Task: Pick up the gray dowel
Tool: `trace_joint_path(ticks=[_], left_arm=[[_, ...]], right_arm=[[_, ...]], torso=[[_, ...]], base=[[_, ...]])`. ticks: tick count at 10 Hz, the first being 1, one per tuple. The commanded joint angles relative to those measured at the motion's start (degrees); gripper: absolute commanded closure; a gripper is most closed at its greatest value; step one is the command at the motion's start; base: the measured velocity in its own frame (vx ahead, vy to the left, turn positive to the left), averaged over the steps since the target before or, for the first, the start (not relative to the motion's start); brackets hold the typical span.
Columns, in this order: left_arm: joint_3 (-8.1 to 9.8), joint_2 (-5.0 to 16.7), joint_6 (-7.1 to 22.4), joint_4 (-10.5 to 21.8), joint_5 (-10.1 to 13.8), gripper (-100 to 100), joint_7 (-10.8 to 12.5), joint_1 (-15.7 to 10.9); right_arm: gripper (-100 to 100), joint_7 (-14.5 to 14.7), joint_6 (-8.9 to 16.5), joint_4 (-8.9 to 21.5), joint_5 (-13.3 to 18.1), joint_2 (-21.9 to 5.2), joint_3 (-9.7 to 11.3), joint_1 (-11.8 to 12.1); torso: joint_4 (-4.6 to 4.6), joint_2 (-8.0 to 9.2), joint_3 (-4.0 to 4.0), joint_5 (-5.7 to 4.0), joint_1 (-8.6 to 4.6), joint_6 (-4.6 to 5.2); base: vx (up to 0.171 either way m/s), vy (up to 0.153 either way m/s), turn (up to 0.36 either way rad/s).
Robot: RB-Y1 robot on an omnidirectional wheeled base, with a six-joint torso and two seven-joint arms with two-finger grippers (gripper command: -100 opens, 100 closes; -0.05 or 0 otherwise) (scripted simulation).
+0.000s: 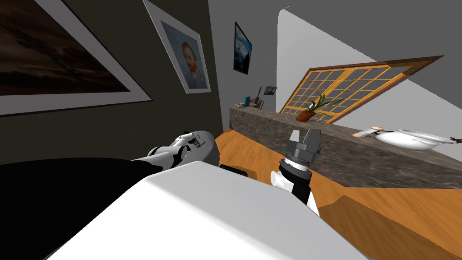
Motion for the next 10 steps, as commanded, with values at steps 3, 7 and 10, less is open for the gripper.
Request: trace_joint_path(ticks=[3, 7, 10], left_arm=[[0.85, 1.1, 3.8, 3.6, 0.7, -100, 1.4, -1.0], [1.46, 2.3, 5.7, 11.4, 1.2, -100, 2.1, -2.6], [1.92, 3.2, 8.0, 12.3, 1.7, -100, 2.6, -3.6]], right_arm=[[0, 0.0, 0.0, 0.0, 0.0, 0.0, 0.0, 0.0], [0, 0.0, 0.0, 0.0, 0.0, 0.0, 0.0, 0.0], [0, 0.0, 0.0, 0.0, 0.0, 0.0, 0.0, 0.0]], torso=[[-0.01, -0.07, -0.03, 0.0, 0.03, 0.01], [0.01, 0.01, 0.01, -0.01, 0.02, 0.01], [0.03, 0.1, 0.06, -0.01, -0.02, 0.0]], base=[[0.072, 0.015, -0.053], [0.044, 0.012, -0.033], [0.038, 0.012, -0.025]])
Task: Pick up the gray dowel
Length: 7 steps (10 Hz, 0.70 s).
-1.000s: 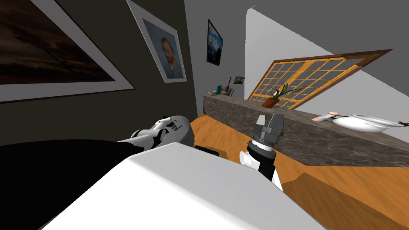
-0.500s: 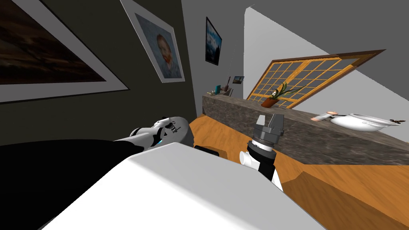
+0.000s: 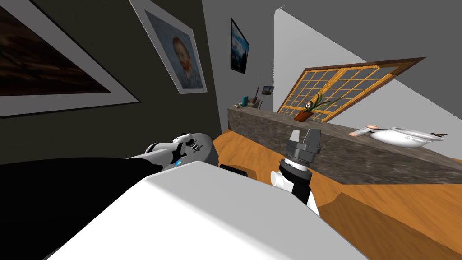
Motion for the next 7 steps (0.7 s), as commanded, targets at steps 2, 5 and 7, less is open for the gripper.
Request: trace_joint_path(ticks=[2, 5, 7], left_arm=[[0.4, 0.7, 1.8, 2.0, 0.3, -100, 0.7, -0.6], [0.41, 0.6, 1.9, 1.5, 0.3, 0, 0.7, -0.3], [0.35, -0.7, 0.0, 3.7, 0.2, -100, 0.5, 0.2]], right_arm=[[0, 0.0, 0.0, 0.0, 0.0, 0.0, 0.0, 0.0], [0, 0.0, 0.0, 0.0, 0.0, 0.0, 0.0, 0.0], [0, 0.0, 0.0, 0.0, 0.0, 0.0, 0.0, 0.0]], torso=[[-0.01, -0.06, -0.04, 0.01, 0.03, 0.0], [0.02, 0.13, 0.07, 0.0, -0.05, -0.02], [0.02, 0.12, 0.07, 0.01, 0.0, -0.02]], base=[[0.06, 0.025, -0.03], [0.008, 0.005, 0.003], [0.024, 0.026, 0.023]])
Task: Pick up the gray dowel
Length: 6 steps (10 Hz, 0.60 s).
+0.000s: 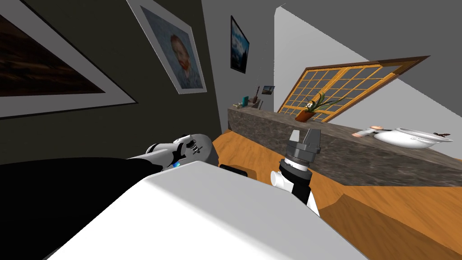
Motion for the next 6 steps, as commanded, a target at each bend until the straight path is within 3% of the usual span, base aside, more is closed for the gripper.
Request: trace_joint_path(ticks=[1, 3, 4, 5, 6], left_arm=[[-0.04, -1.3, -1.8, 0.1, -0.1, -100, 0.0, 0.3], [-0.04, -1.3, -1.8, 0.1, -0.1, -100, 0.0, 0.3], [-0.04, -1.5, -0.9, -1.5, -0.2, -100, 0.6, 1.0], [-0.04, -1.5, -1.0, -1.4, -0.2, 100, 0.5, 0.9], [-0.04, -1.5, -1.0, -1.4, -0.2, 100, 0.6, 0.9]], right_arm=[[0, 0.0, 0.0, 0.0, 0.0, 0.0, 0.0, 0.0], [0, 0.0, 0.0, 0.0, 0.0, 0.0, 0.0, 0.0], [0, 0.0, 0.0, 0.0, 0.0, 0.0, 0.0, 0.0], [0, 0.0, 0.0, 0.0, 0.0, 0.0, 0.0, 0.0], [0, 0.0, 0.0, 0.0, 0.0, 0.0, 0.0, 0.0]], torso=[[0.0, 0.0, 0.0, 0.0, 0.0, 0.0], [0.0, -0.05, -0.03, -0.01, 0.02, 0.02], [0.0, -0.01, -0.01, -0.02, -0.03, 0.02], [0.01, 0.03, 0.02, -0.03, -0.07, 0.02], [0.02, 0.06, 0.04, -0.04, -0.1, 0.02]], base=[[0.038, 0.035, 0.038], [0.028, 0.024, 0.004], [0.007, 0.005, -0.002], [0.0, 0.0, 0.0], [0.0, 0.0, 0.0]])
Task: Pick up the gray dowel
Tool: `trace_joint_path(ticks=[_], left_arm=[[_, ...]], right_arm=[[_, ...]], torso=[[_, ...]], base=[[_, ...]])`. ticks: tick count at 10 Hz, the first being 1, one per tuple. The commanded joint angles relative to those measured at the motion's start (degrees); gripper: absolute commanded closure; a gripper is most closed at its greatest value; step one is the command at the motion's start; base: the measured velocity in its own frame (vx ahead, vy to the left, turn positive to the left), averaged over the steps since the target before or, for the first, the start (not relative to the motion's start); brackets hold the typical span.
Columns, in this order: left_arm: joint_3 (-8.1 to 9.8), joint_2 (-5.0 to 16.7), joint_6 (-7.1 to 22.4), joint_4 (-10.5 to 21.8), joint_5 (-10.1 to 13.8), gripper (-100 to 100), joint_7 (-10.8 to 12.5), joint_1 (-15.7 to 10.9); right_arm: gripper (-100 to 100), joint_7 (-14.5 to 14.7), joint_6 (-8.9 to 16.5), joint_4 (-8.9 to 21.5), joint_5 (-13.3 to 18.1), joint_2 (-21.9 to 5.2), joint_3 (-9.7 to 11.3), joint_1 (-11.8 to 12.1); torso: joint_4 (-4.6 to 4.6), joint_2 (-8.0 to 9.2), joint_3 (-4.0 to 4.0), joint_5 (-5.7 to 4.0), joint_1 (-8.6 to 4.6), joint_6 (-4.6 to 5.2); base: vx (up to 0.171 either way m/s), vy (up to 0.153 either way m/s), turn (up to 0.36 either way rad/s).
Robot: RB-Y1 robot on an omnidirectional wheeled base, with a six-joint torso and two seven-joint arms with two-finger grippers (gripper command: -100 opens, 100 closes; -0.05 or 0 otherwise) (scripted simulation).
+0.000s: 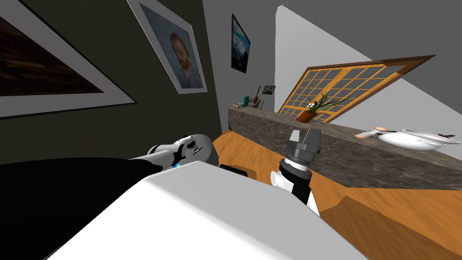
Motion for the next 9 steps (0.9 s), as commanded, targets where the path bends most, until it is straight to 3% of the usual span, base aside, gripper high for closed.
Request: trace_joint_path(ticks=[1, 3, 4, 5, 6, 8, 9], left_arm=[[0.0, 0.0, 0.0, 0.0, 0.0, 100, 0.0, 0.0], [0.0, 0.0, 0.0, 0.0, 0.0, 100, 0.0, 0.0], [0.0, 0.0, 0.0, 0.0, 0.0, 0, 0.0, 0.0], [0.06, 1.8, 1.4, 0.9, 0.2, 100, -0.3, -1.3], [0.09, 2.6, 2.5, 0.6, 0.2, 100, -0.2, -1.7], [0.09, 2.6, 1.9, 1.0, 0.2, 100, -0.5, -1.8], [0.09, 2.5, 2.3, 0.6, 0.2, 0, -0.3, -1.7]], right_arm=[[0, 0.0, 0.0, 0.0, 0.0, 0.0, 0.0, 0.0], [0, 0.0, 0.0, 0.0, 0.0, 0.0, 0.0, 0.0], [0, 0.0, 0.0, 0.0, 0.0, 0.0, 0.0, 0.0], [0, 0.0, 0.0, 0.0, 0.0, 0.0, 0.0, 0.0], [0, 0.0, 0.0, 0.0, 0.0, 0.0, 0.0, 0.0], [0, 0.0, 0.0, 0.0, 0.0, 0.0, 0.0, 0.0], [0, 0.0, 0.0, 0.0, 0.0, 0.0, 0.0, 0.0]], torso=[[0.0, 0.0, 0.0, 0.0, 0.0, 0.0], [0.0, -0.01, -0.01, 0.01, 0.03, 0.0], [0.0, -0.01, -0.01, 0.01, 0.03, 0.0], [0.0, -0.01, -0.01, 0.01, 0.03, 0.0], [0.03, 0.07, 0.04, -0.04, -0.08, 0.02], [0.03, 0.17, 0.1, -0.03, -0.14, -0.01], [0.02, 0.1, 0.06, -0.01, -0.06, -0.01]], base=[[0.0, 0.0, 0.0], [0.0, 0.0, 0.0], [0.0, 0.0, 0.0], [-0.03, -0.034, -0.036], [-0.049, -0.052, -0.037], [-0.03, -0.024, -0.006], [0.0, 0.0, 0.0]])
